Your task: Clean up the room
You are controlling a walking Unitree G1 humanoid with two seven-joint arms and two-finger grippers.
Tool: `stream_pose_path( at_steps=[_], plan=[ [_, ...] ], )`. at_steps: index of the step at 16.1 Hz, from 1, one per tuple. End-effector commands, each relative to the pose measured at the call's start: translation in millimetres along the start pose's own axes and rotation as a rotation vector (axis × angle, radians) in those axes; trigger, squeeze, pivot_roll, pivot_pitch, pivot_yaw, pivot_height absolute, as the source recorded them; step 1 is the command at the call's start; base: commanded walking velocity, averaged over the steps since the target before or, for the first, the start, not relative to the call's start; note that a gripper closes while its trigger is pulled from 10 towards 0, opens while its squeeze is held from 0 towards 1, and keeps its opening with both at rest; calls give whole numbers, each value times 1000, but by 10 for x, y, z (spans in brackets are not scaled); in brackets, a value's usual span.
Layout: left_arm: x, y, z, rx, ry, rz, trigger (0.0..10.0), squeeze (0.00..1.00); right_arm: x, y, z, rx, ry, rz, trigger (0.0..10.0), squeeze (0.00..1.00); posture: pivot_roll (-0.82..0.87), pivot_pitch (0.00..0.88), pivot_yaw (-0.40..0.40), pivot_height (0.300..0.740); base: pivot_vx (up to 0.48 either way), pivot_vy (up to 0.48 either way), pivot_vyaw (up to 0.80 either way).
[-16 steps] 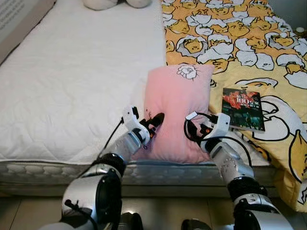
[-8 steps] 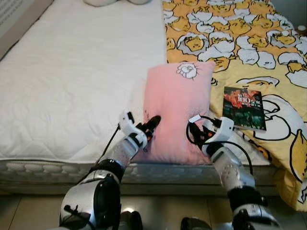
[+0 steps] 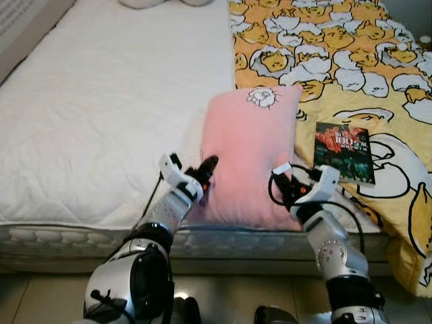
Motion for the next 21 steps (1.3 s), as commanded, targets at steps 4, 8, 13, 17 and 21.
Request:
stream_pose_path(
  at_steps=[4, 8, 13, 17, 21],
  plan=[
    [-376, -105, 235, -37, -50, -138, 0, 0, 76, 10, 191, -67, 46, 9, 0, 0, -92, 89, 31, 731, 0, 0, 0],
    [-732, -90, 439, -83, -196, -248, 0, 0, 219, -79, 573, -149, 130, 45, 0, 0, -85, 86, 32, 731, 0, 0, 0],
    [-894, 55, 681, -173, -335, -250, 0, 0, 334, -107, 1058, -253, 266, 65, 0, 0, -77, 56, 24, 731, 0, 0, 0],
    [-854, 187, 707, -247, -571, -173, 0, 0, 279, -145, 1210, -284, 298, 42, 0, 0, -54, 23, 6, 731, 0, 0, 0],
    [-790, 238, 679, -236, -716, -116, 0, 0, 270, -105, 869, -230, 284, 49, 0, 0, -39, 12, 5, 731, 0, 0, 0]
  ],
)
Point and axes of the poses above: a point about 5 cm out from each wrist's last joint towards the gripper, its own y axis pointing back from the gripper into the wrist, its own z axis along the axis of the wrist's last joint, x = y × z, the point moved 3 cm from there along -y, pointing out of the wrist towards the gripper, and after that the axes turned 2 degrees about y, right-handed, at the moved point
